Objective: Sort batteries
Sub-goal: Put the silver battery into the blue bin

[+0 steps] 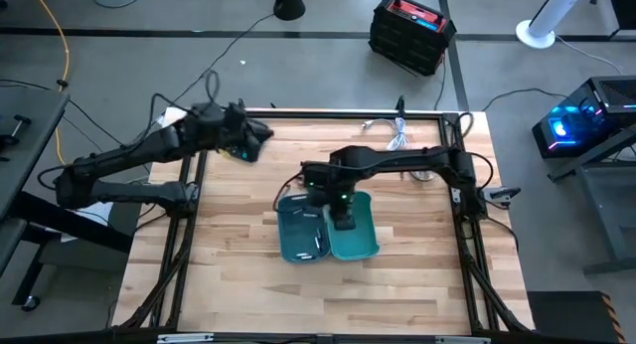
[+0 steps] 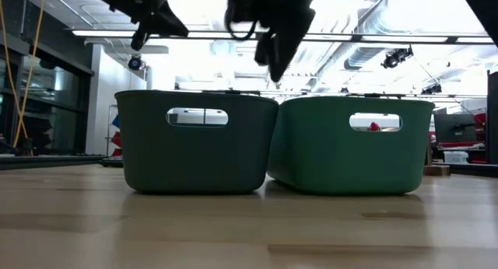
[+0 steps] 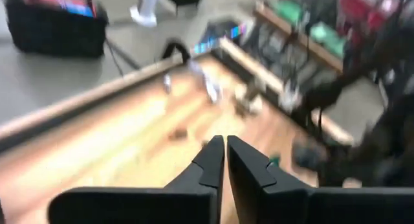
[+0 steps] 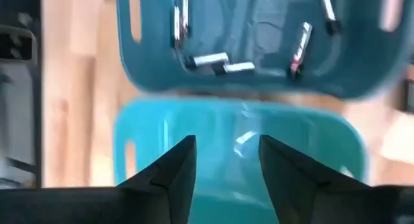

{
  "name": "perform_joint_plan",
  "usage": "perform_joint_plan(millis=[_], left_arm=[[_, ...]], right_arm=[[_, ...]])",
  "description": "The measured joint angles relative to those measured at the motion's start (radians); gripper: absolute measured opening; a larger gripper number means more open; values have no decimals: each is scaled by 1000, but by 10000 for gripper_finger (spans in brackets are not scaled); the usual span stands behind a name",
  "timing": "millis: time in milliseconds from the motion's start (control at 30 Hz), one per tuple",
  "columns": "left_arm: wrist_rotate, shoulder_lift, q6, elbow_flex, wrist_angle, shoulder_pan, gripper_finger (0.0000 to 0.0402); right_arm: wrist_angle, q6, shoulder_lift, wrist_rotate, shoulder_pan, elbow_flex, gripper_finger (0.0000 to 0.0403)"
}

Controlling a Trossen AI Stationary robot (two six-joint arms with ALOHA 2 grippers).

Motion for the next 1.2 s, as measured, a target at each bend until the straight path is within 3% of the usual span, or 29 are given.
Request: perform_joint_plan(millis=[200,400,533,667,800,967,1200], left_arm=[[-44,77,-25,-3,-48,-168,54],[-199,129,-147,-143,36,-334,80],[-231,146,-247,-268,151,-376,86],[-242,193,-294,-336,141,-312,86],[-110,285,-250,-345,156,-197,86],[38,379,-214,-345,250,-119,86],[68,435,-261,-345,259,-139,86]], right_arm=[[-1,33,-163,85,-30,-112,149],[150,242,-497,196,-55,-500,149],[323,443,-721,233,-57,-734,148],[441,694,-870,239,-37,-900,148],[507,906,-954,263,16,-1002,148],[601,1099,-972,352,75,-1067,148],[673,1240,-928,420,82,-1077,148]])
